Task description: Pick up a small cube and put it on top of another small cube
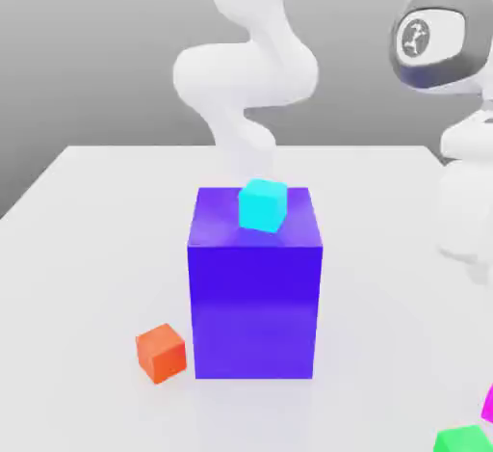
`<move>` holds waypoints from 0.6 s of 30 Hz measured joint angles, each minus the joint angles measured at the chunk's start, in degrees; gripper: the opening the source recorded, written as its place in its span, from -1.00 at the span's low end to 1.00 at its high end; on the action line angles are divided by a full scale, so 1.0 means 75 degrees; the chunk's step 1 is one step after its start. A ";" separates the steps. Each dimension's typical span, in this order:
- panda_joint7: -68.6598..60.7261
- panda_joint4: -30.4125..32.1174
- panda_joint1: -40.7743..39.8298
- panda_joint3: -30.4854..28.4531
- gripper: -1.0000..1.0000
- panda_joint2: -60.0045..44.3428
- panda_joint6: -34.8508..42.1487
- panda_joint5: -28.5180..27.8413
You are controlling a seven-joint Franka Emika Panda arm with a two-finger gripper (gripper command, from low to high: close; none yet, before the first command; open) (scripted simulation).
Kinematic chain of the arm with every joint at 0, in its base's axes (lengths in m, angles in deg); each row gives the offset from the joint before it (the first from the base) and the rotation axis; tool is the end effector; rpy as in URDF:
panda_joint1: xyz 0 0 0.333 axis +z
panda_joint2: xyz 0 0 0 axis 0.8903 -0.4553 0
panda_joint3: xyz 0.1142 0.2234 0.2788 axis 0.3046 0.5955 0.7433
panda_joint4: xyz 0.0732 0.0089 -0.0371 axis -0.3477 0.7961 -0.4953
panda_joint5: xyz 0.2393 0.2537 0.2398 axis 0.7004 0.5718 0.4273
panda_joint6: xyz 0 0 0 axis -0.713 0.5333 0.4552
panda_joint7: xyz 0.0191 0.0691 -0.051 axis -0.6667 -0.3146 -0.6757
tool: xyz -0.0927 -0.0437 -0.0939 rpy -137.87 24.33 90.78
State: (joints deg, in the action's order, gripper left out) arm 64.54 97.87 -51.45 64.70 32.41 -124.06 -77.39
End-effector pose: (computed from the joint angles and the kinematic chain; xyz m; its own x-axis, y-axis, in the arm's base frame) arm 0.5249 0.2795 0.3218 0.9739 -0.1366 0.1811 -0.1355 -0.9906 -0.0185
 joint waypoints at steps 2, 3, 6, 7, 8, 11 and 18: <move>-0.0017 -0.0044 0.0165 0.0096 0.00 -0.0546 -0.0135 -0.0102; -0.0030 -0.0065 0.0252 0.0148 0.00 -0.0818 -0.0204 -0.0147; -0.0093 -0.0127 0.0525 0.0302 0.00 -0.1624 -0.0415 -0.0246; -0.0096 -0.0157 0.0617 0.0321 0.00 -0.1894 -0.0512 -0.0293; -0.0044 -0.0208 0.0714 0.0264 0.00 -0.2168 -0.0663 -0.0390; 0.0210 -0.0405 0.1046 -0.0100 0.00 -0.2999 -0.1233 -0.0767; 0.0286 -0.0467 0.1154 -0.0229 -1.00 -0.3247 -0.1416 -0.0876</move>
State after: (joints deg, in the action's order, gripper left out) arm 66.69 94.37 -42.80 62.99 8.06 -134.68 -83.95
